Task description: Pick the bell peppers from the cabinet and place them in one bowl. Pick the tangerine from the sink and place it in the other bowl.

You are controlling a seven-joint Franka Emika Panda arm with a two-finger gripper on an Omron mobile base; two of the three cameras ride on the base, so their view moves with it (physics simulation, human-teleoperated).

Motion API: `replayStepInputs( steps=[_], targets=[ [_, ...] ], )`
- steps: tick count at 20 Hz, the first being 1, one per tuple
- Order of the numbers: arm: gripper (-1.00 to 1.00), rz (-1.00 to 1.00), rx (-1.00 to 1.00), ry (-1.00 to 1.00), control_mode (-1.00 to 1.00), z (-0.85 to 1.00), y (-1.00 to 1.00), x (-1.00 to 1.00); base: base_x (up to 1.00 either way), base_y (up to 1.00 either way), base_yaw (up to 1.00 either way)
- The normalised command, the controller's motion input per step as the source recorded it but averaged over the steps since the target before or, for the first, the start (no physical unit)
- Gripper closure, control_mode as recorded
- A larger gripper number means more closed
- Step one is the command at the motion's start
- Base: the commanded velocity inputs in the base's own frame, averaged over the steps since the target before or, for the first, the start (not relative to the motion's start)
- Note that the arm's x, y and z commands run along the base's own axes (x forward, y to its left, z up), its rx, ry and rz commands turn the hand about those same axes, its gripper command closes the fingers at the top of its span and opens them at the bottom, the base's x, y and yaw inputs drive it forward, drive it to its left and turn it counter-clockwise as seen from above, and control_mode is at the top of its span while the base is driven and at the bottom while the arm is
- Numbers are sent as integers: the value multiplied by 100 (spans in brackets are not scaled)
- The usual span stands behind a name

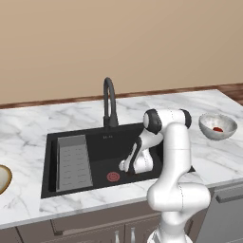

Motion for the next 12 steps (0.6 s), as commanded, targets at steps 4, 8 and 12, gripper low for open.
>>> replayStepInputs(
  steps=[4,8,12],
  targets=[
    [-100,0,0,0,-100,0,0,0,0,0,0],
    [100,0,0,0,-100,0,0,0,0,0,0],
    [100,0,0,0,-100,0,0,0,0,0,0]
  ],
)
